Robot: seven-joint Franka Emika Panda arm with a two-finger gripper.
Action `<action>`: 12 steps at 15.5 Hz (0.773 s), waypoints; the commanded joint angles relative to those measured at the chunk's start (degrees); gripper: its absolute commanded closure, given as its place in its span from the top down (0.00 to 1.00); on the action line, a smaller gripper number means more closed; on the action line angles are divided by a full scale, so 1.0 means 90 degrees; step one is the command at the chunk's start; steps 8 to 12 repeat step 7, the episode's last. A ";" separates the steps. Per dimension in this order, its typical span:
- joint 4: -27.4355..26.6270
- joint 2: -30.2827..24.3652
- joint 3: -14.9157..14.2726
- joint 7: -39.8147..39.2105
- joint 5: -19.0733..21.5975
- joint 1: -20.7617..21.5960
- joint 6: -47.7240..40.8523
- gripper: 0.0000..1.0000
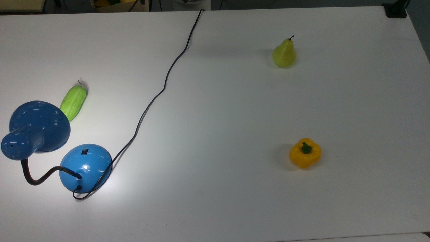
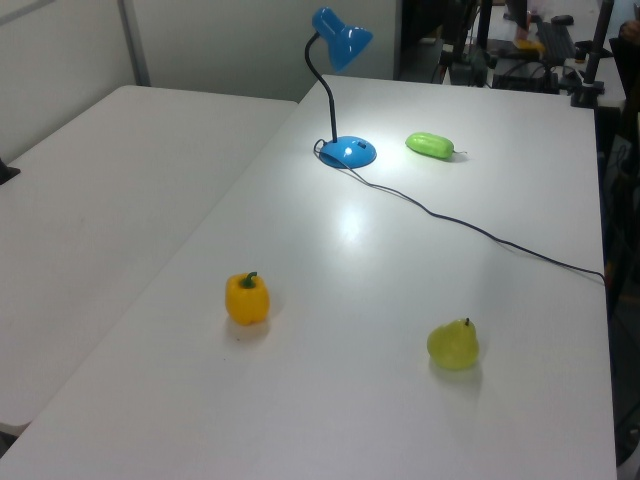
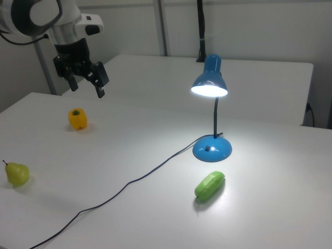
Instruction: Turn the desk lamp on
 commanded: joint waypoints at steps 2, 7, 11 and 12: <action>-0.0150 -0.0108 0.0034 -0.0257 -0.0088 -0.0056 0.0144 1.00; -0.0150 -0.0108 0.0034 -0.0247 -0.0088 -0.0027 0.0135 1.00; -0.0150 -0.0108 0.0034 -0.0247 -0.0088 -0.0027 0.0135 1.00; -0.0150 -0.0108 0.0034 -0.0247 -0.0088 -0.0027 0.0135 1.00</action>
